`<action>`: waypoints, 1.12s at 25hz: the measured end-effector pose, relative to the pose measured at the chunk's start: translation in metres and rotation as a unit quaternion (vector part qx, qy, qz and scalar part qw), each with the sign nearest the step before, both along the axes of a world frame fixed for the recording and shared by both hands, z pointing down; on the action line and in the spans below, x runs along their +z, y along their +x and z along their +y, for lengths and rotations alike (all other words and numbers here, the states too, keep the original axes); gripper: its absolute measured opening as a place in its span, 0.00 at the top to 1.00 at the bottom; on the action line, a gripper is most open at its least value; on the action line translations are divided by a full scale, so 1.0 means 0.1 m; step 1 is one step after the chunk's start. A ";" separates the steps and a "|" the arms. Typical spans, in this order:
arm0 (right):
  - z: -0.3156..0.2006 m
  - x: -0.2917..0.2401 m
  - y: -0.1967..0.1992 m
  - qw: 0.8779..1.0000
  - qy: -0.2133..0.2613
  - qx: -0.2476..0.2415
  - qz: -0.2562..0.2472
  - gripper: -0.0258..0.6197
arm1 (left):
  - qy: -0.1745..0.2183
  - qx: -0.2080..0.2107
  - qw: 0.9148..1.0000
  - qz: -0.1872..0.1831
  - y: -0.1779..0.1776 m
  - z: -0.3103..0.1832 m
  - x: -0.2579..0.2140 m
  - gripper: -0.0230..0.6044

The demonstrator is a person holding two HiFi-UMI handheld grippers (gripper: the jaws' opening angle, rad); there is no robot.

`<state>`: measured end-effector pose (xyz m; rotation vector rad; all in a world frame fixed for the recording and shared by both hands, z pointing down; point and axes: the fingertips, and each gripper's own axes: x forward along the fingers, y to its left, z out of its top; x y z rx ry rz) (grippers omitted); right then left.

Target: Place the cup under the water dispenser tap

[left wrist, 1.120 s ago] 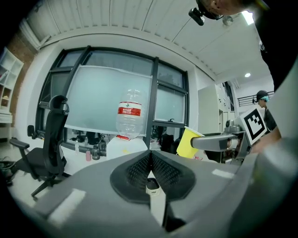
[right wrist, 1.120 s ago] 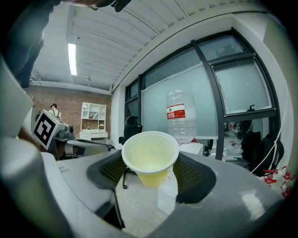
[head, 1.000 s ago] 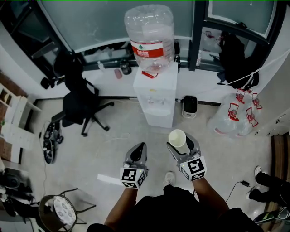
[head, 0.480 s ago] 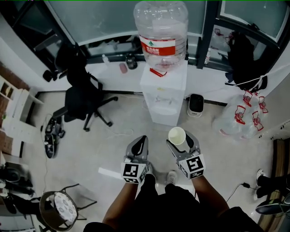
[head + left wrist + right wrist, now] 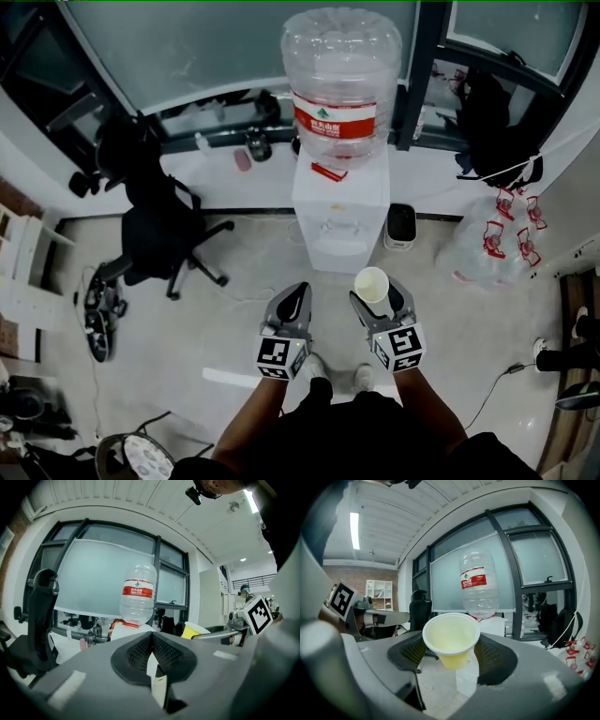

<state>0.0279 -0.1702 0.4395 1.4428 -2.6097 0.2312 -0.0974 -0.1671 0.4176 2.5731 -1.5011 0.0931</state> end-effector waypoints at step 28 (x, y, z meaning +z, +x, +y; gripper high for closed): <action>-1.24 1.69 0.21 0.995 -0.072 0.069 0.021 0.47 | -0.018 0.058 0.998 -0.013 0.17 -1.14 1.01 0.94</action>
